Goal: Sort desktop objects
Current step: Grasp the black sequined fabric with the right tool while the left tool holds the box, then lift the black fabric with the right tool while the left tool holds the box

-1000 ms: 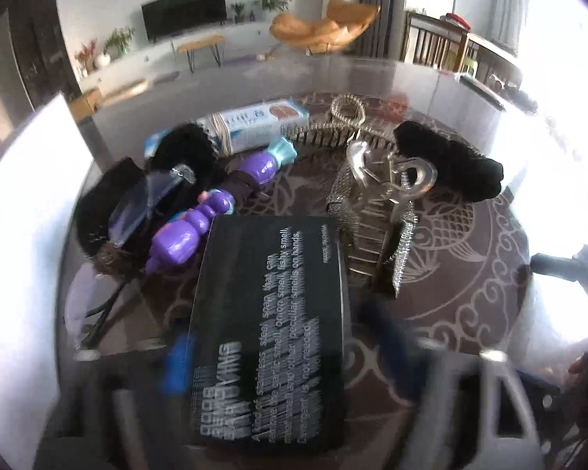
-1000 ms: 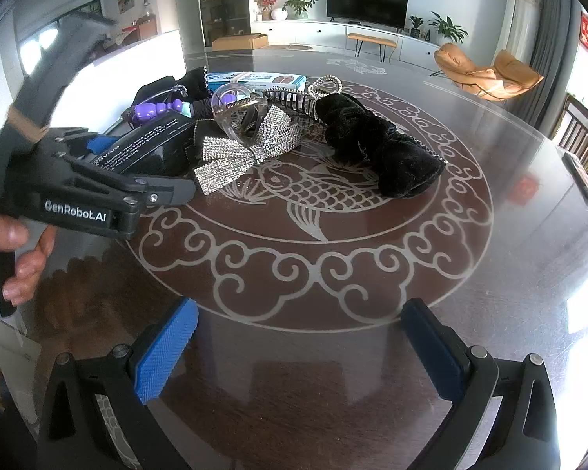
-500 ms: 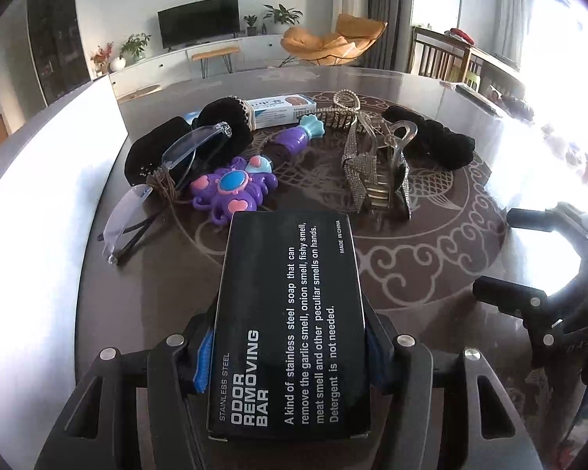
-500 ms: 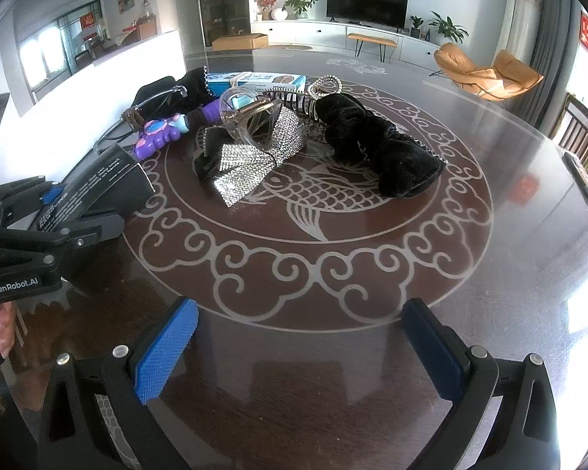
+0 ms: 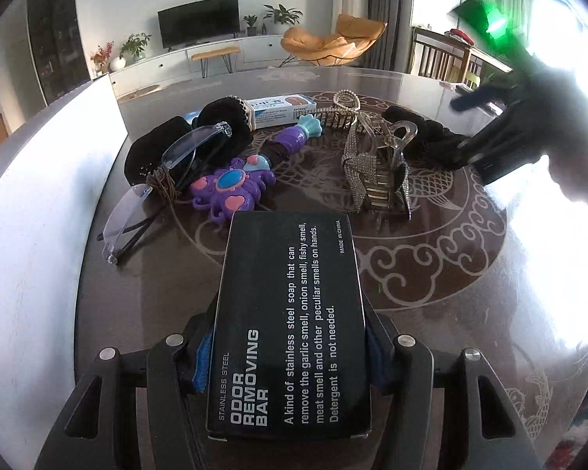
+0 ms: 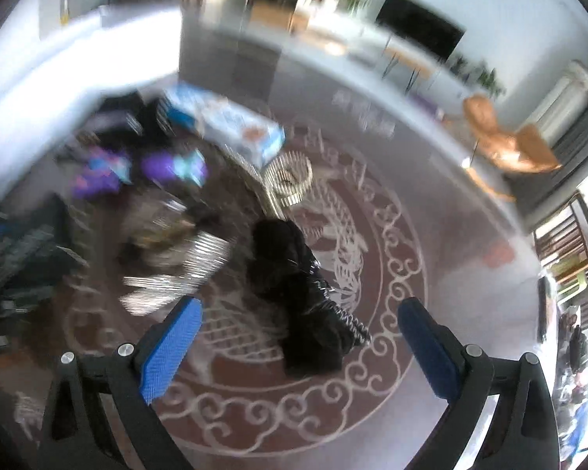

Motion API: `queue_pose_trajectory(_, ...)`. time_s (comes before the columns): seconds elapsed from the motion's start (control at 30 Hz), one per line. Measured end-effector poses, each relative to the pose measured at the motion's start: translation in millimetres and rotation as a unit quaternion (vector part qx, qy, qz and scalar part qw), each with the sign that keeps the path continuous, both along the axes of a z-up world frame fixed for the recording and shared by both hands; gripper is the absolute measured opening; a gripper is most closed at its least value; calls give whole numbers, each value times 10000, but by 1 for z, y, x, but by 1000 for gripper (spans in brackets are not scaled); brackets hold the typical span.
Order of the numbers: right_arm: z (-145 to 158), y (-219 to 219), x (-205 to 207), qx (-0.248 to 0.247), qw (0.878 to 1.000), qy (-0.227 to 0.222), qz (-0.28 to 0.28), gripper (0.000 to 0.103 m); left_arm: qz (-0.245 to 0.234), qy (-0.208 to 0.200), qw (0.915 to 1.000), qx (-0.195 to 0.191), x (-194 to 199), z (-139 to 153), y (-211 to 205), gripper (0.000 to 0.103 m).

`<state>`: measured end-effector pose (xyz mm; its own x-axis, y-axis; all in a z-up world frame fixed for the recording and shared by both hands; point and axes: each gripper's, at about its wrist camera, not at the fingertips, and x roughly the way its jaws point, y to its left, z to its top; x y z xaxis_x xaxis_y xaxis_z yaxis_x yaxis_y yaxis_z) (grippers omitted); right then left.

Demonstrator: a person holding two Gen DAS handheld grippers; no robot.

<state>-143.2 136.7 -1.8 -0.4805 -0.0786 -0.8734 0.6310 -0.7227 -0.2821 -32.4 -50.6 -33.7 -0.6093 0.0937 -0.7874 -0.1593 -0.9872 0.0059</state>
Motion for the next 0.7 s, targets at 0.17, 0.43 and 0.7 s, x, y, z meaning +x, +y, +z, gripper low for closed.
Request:
queue_pose_trajectory(0.17,-9,25,-17,-895,9936,-566,-398,53,-1,-2,10000,14,1,-1,-1,59)
queue_pose_trajectory(0.43,-16,63,82,-1592,9809,-341,-1060,42,-6,0,10000,13,1,-1,-1,59)
queue_pose_trajectory(0.7,-21,66,169,-1792,9755,204,-1260,67,-6,4,10000,-18,0,-2,-1,72)
